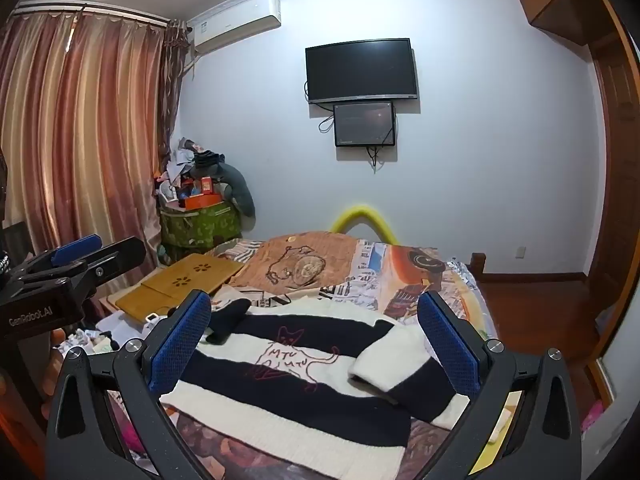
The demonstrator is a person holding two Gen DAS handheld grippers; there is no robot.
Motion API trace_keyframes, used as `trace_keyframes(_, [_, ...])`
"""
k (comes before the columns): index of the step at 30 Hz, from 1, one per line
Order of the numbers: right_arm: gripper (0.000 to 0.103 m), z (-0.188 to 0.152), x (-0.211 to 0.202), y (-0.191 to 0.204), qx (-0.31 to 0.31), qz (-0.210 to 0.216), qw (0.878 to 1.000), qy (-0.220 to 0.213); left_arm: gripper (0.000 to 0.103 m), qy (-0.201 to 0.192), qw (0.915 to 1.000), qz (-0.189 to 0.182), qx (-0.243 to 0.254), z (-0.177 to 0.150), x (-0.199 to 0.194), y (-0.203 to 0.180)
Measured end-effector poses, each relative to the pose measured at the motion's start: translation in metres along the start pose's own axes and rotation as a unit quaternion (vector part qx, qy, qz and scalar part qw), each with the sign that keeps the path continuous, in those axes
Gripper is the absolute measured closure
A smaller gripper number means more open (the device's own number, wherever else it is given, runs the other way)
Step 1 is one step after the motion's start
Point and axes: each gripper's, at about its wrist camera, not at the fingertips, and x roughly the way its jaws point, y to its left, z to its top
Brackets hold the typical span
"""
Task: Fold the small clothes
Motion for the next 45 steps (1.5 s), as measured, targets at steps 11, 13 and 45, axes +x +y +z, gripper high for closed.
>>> trace_keyframes(11, [0.001,0.002,0.000,0.000,0.005,0.001,1.000,0.001,0.000,-0.005,1.0000,0.001,0.004,0.000,0.000,0.000])
trace_keyframes(13, [0.001,0.000,0.002,0.003,0.005,0.000,1.000,0.001,0.000,-0.004,1.0000,0.001,0.004,0.000,0.000,0.000])
trace_keyframes(45, [0.001,0.011,-0.006,0.006,0.011,0.002,1.000,-0.020,0.000,-0.006,0.9999,0.011,0.001,0.000,0.001,0.006])
